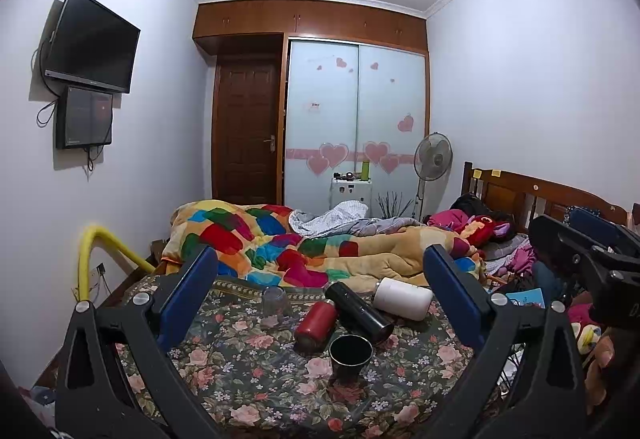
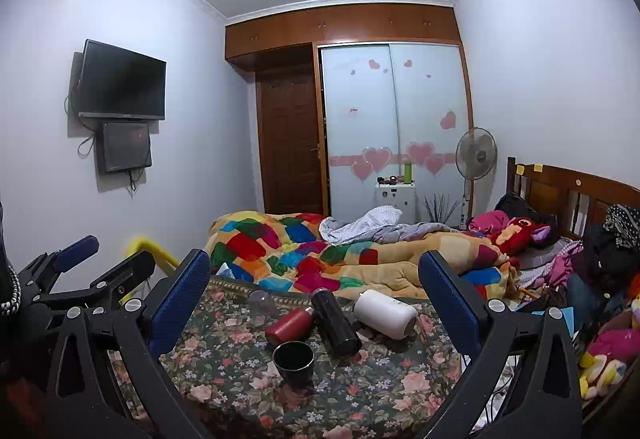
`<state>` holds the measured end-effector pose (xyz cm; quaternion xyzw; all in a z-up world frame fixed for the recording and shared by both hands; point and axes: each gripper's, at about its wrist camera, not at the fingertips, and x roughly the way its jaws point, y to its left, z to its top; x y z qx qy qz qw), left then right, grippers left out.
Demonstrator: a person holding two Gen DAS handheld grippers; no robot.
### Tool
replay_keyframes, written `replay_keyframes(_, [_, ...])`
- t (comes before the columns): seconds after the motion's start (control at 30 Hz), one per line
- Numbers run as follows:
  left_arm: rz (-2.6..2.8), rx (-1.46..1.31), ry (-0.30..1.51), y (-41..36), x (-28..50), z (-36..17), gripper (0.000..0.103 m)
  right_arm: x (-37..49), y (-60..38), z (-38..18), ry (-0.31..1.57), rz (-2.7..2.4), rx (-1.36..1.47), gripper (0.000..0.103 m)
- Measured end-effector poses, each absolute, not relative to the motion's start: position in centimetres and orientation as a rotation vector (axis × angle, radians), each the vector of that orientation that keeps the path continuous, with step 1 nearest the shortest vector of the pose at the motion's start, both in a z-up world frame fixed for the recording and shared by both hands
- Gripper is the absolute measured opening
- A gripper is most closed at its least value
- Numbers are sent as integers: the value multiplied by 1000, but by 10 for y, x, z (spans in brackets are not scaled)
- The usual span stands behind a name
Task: Flip cup upright
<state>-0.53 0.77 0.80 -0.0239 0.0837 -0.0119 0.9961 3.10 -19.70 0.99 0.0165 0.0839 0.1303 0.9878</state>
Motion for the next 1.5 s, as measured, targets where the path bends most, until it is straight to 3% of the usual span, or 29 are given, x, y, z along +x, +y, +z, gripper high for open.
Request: replay_keyframes(1.5, [-45, -55, 179, 5, -1, 6, 103, 32, -200, 10, 182, 257, 43, 103])
